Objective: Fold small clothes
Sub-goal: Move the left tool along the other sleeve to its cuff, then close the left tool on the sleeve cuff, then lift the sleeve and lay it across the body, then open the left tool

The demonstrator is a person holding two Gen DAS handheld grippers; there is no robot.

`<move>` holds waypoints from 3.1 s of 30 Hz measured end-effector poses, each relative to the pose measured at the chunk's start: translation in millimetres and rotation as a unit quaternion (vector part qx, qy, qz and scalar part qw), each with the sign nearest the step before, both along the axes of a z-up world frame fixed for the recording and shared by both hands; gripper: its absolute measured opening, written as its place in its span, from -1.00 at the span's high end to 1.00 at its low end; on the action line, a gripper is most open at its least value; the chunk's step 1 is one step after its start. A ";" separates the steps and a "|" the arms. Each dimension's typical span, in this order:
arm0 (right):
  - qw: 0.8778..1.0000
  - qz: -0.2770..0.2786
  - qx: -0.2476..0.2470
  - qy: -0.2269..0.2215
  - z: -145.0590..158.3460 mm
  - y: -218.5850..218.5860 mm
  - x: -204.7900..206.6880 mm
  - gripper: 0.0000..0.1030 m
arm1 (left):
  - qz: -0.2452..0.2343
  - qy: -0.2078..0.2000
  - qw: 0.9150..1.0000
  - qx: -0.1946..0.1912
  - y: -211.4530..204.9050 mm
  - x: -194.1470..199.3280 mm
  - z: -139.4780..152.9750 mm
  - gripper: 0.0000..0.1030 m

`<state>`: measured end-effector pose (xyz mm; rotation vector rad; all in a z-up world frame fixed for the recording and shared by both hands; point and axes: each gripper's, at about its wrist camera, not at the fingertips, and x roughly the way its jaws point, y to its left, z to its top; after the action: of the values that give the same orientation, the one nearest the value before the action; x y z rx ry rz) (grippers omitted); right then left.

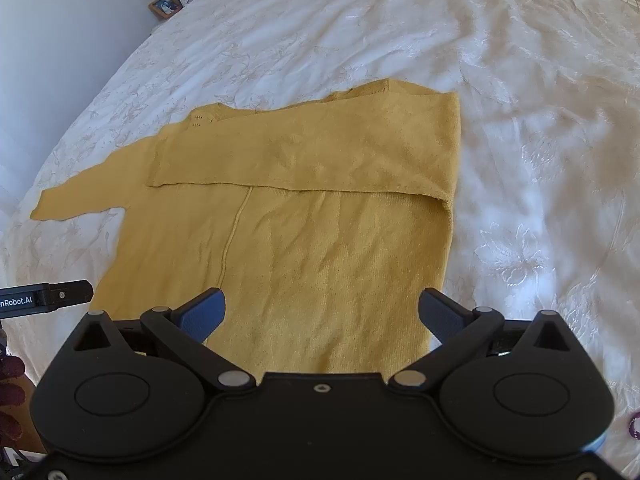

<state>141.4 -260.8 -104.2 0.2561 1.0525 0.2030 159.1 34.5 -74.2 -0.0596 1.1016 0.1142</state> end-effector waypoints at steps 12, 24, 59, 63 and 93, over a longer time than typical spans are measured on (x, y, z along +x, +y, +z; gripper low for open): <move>1.000 -0.007 -0.017 0.006 -1.3 20.5 4.9 -0.99 | 0.017 -0.005 1.000 -0.004 60.8 14.1 10.8 -1.00; 0.998 -0.047 -0.042 0.023 3.8 69.6 27.2 -0.99 | 0.013 -0.012 1.000 -0.008 169.5 80.1 9.1 -1.00; 0.998 -0.011 -0.042 0.038 15.0 201.2 118.8 -0.99 | 0.063 0.005 0.998 0.002 419.5 215.6 -53.7 -0.85; 0.998 -0.012 -0.042 0.039 15.4 199.7 116.0 -0.99 | 0.068 0.006 0.998 0.008 416.3 213.7 -49.9 0.32; 0.999 -0.020 0.034 -0.005 20.6 72.2 37.9 -0.99 | -0.122 -0.142 0.961 -0.201 75.1 196.2 100.8 0.78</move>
<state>179.3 -188.6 -83.7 0.3358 1.0318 0.2044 355.3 109.5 26.6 -0.2947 0.8219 -0.3341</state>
